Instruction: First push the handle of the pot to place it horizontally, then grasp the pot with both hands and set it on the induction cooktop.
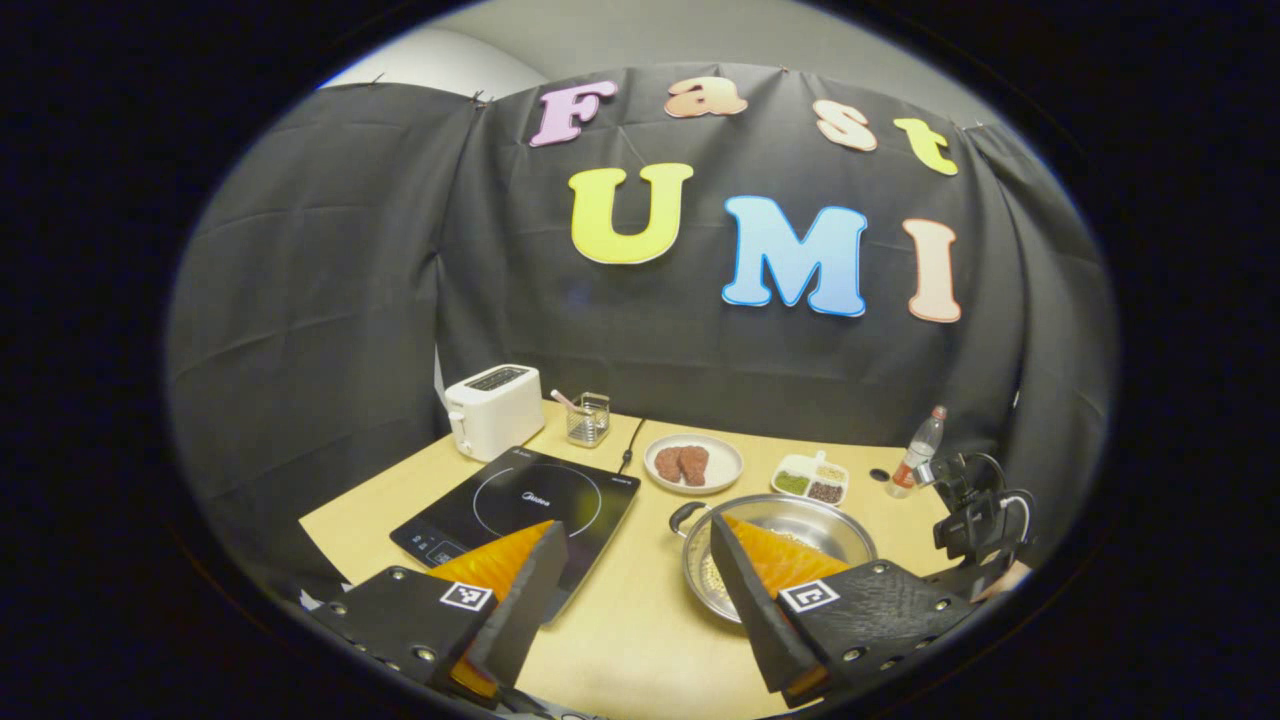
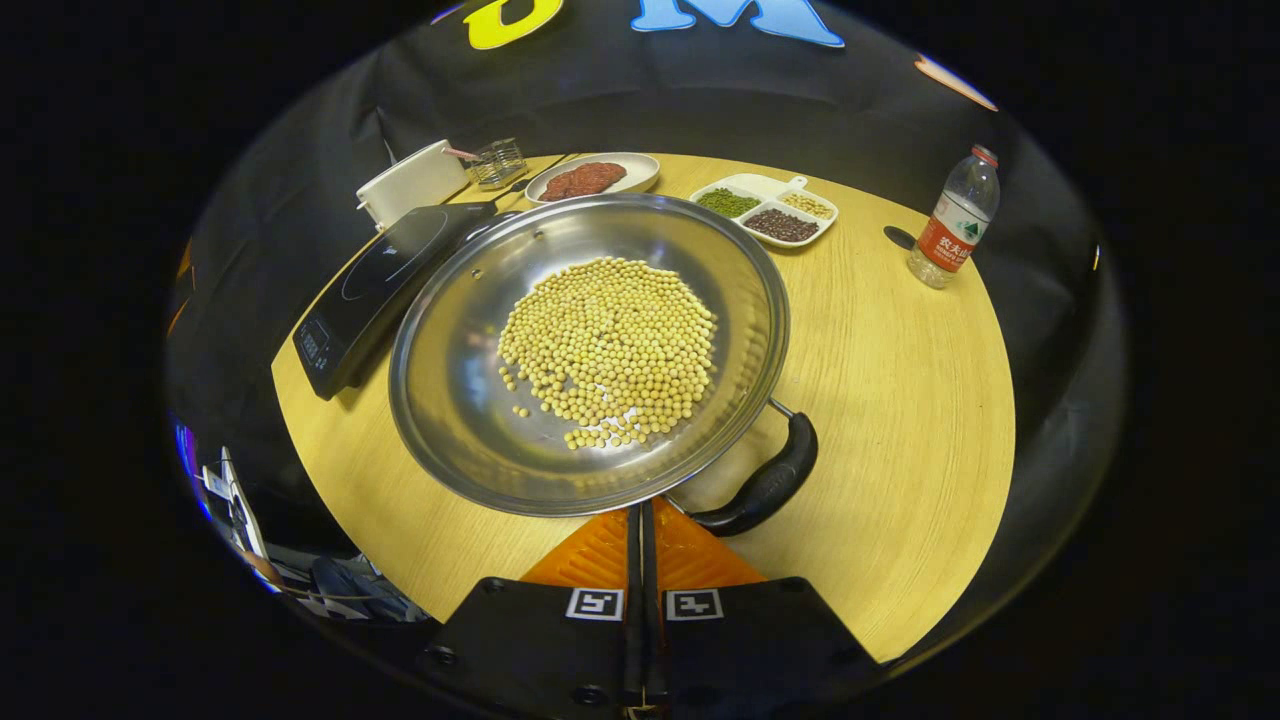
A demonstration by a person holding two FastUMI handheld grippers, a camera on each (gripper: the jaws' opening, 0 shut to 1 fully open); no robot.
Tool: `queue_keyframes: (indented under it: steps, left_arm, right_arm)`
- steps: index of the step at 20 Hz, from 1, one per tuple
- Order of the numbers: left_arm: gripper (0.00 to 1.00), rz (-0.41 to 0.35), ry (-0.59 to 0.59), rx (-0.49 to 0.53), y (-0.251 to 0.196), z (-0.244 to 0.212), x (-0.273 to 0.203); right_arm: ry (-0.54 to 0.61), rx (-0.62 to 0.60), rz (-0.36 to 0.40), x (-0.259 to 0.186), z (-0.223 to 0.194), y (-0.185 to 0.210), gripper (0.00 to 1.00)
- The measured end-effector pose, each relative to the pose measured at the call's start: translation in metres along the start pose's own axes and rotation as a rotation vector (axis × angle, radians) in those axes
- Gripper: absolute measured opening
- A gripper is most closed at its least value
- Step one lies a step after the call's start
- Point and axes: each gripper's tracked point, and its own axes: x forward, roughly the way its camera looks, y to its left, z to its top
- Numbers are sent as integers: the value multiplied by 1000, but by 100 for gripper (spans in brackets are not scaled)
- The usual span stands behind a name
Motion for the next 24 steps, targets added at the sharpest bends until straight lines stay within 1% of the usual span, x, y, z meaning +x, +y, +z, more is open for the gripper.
queue_keyframes:
  steps: [1, 2, 4, 5, 7, 8, 9, 11, 12, 13, 14, 15, 16, 17, 20, 22, 23, 24]
  left_arm:
    - [86, 4, 1, 11, -3, 0, 0]
    - [88, 3, 4, 16, -7, 1, 2]
    - [88, -10, 8, 11, -17, 3, 1]
    - [86, -13, 9, 14, -19, 2, 2]
    - [86, -22, 12, 27, -25, 4, 5]
    - [88, -30, 15, 29, -28, 4, 9]
    - [86, -39, 20, 30, -31, 2, 11]
    - [86, -52, 29, 36, -33, 0, 16]
    - [88, -60, 28, 40, -33, 1, 18]
    - [86, -66, 33, 44, -33, -1, 19]
    - [88, -72, 38, 48, -31, -2, 21]
    - [88, -79, 42, 47, -30, -4, 23]
    - [86, -86, 47, 45, -28, -6, 26]
    - [88, -91, 53, 42, -24, -9, 28]
    - [88, -102, 67, 36, -14, -14, 36]
    - [88, -111, 74, 36, -8, -16, 41]
    - [86, -114, 78, 35, -4, -18, 44]
    - [88, -116, 82, 32, -2, -18, 48]
  right_arm:
    - [-5, 7, 1, 0, 0, -4, 1]
    - [-9, 17, 2, 1, 2, -8, 1]
    - [-19, 38, -2, 2, 5, -17, 1]
    - [-25, 50, -8, 3, 6, -21, 1]
    - [-37, 71, -21, 4, 9, -29, 2]
    - [-41, 81, -27, 4, 11, -32, 0]
    - [-46, 91, -32, 4, 13, -34, 2]
    - [-55, 109, -44, 4, 15, -40, 2]
    - [-59, 118, -55, 5, 17, -43, 2]
    - [-61, 130, -66, 5, 18, -47, 2]
    - [-63, 144, -77, 5, 19, -50, 2]
    - [-64, 162, -88, 6, 21, -52, 2]
    - [-66, 182, -98, 5, 22, -55, 2]
    - [-70, 200, -108, 4, 24, -57, 2]
    - [-91, 250, -133, 4, 31, -64, 2]
    - [-96, 295, -137, 4, 33, -66, 2]
    - [-107, 316, -140, 3, 35, -68, 2]
    - [-128, 334, -144, 1, 42, -70, 2]
